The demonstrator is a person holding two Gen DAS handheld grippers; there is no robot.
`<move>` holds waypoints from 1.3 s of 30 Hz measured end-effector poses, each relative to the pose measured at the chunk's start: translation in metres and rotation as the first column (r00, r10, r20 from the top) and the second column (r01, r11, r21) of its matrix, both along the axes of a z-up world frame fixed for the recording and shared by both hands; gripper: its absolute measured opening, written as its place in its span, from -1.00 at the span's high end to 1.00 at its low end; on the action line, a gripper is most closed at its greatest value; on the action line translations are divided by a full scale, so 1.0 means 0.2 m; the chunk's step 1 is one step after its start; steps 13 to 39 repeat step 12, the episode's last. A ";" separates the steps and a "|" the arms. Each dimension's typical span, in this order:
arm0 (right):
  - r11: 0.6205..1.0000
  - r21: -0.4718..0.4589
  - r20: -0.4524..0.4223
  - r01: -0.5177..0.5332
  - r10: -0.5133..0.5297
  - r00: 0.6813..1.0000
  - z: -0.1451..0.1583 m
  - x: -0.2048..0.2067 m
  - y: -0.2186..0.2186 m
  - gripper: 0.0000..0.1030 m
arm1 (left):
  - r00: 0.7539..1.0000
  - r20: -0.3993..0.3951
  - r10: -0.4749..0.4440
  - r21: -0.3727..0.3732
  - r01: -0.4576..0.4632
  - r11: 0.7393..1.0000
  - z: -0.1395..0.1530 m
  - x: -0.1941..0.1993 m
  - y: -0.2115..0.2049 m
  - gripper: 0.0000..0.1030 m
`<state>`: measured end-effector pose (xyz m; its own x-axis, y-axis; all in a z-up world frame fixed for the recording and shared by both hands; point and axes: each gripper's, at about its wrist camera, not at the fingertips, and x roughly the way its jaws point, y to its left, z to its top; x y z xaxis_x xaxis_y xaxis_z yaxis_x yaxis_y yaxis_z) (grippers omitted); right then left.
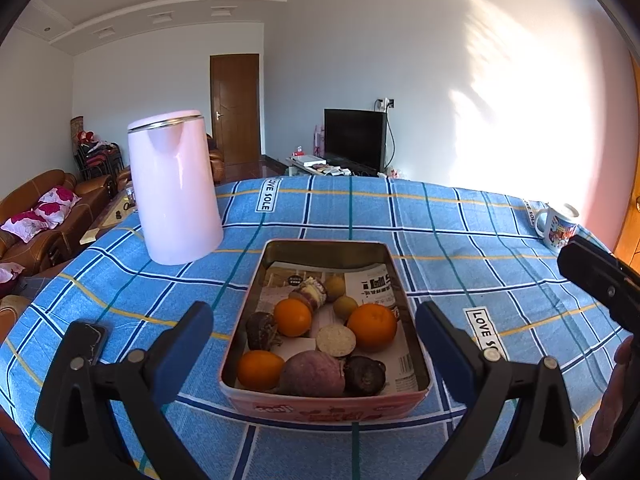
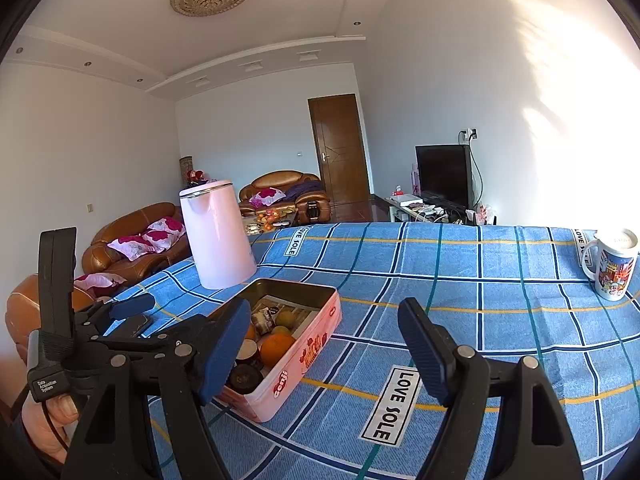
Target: Organize fruits
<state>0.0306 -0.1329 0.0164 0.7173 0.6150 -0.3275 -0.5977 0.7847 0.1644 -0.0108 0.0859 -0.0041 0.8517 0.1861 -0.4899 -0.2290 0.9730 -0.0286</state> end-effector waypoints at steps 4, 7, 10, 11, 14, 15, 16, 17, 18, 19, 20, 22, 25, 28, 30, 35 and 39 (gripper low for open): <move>1.000 0.002 -0.009 0.000 0.000 1.000 -0.02 0.00 0.00 -0.51 | 1.000 -0.012 0.005 0.000 -0.005 1.000 -0.01 0.01 0.00 -1.00; 1.000 0.003 -0.016 0.002 -0.002 1.000 -0.02 0.00 -0.01 -0.51 | 1.000 -0.010 0.004 0.016 -0.004 1.000 -0.02 0.01 -0.01 -1.00; 1.000 0.004 -0.019 0.008 -0.008 1.000 -0.03 0.00 -0.02 -0.51 | 1.000 -0.010 -0.021 -0.001 0.021 1.000 -0.02 0.01 -0.01 -1.00; 1.000 0.003 -0.020 0.010 -0.010 1.000 -0.03 0.00 -0.03 -0.51 | 1.000 -0.008 -0.016 0.008 0.016 1.000 -0.02 0.00 -0.02 -1.00; 1.000 0.002 -0.020 0.011 -0.011 1.000 -0.03 0.01 -0.03 -0.51 | 1.000 -0.006 -0.013 0.015 0.013 1.000 -0.02 0.00 -0.02 -1.00; 1.000 0.002 -0.020 0.011 -0.011 1.000 -0.03 0.01 -0.03 -0.51 | 1.000 -0.006 -0.013 0.015 0.013 1.000 -0.02 0.00 -0.02 -1.00; 1.000 0.002 -0.020 0.011 -0.011 1.000 -0.03 0.01 -0.03 -0.51 | 1.000 -0.006 -0.013 0.015 0.013 1.000 -0.02 0.00 -0.02 -1.00; 1.000 0.002 -0.020 0.011 -0.011 1.000 -0.03 0.01 -0.03 -0.51 | 1.000 -0.006 -0.013 0.015 0.013 1.000 -0.02 0.00 -0.02 -1.00; 1.000 0.002 -0.020 0.011 -0.011 1.000 -0.03 0.01 -0.03 -0.51 | 1.000 -0.006 -0.013 0.015 0.013 1.000 -0.02 0.00 -0.02 -1.00; 1.000 0.002 -0.020 0.011 -0.011 1.000 -0.03 0.01 -0.03 -0.51 | 1.000 -0.006 -0.013 0.015 0.013 1.000 -0.02 0.00 -0.02 -1.00; 1.000 0.002 -0.020 0.011 -0.011 1.000 -0.03 0.01 -0.03 -0.51 | 1.000 -0.006 -0.013 0.015 0.013 1.000 -0.02 0.00 -0.02 -1.00; 1.000 0.002 -0.020 0.011 -0.011 1.000 -0.03 0.01 -0.03 -0.51 | 1.000 -0.006 -0.013 0.015 0.013 1.000 -0.02 0.00 -0.02 -1.00; 1.000 0.002 -0.020 0.011 -0.011 1.000 -0.03 0.01 -0.03 -0.51 | 1.000 -0.006 -0.013 0.015 0.013 1.000 -0.02 0.00 -0.02 -1.00; 1.000 0.002 -0.020 0.011 -0.011 1.000 -0.03 0.01 -0.03 -0.51 | 1.000 -0.006 -0.013 0.015 0.013 1.000 -0.02 0.00 -0.02 -1.00; 1.000 0.002 -0.020 0.011 -0.011 1.000 -0.03 0.01 -0.03 -0.51 | 1.000 -0.006 -0.013 0.015 0.013 1.000 -0.02 0.00 -0.02 -1.00; 1.000 0.002 -0.020 0.011 -0.011 1.000 -0.03 0.01 -0.03 -0.51 | 1.000 -0.006 -0.013 0.015 0.013 1.000 -0.02 0.00 -0.02 -1.00; 1.000 0.002 -0.020 0.011 -0.011 1.000 -0.03 0.01 -0.03 -0.51 | 1.000 -0.006 -0.013 0.015 0.013 1.000 -0.02 0.00 -0.02 -1.00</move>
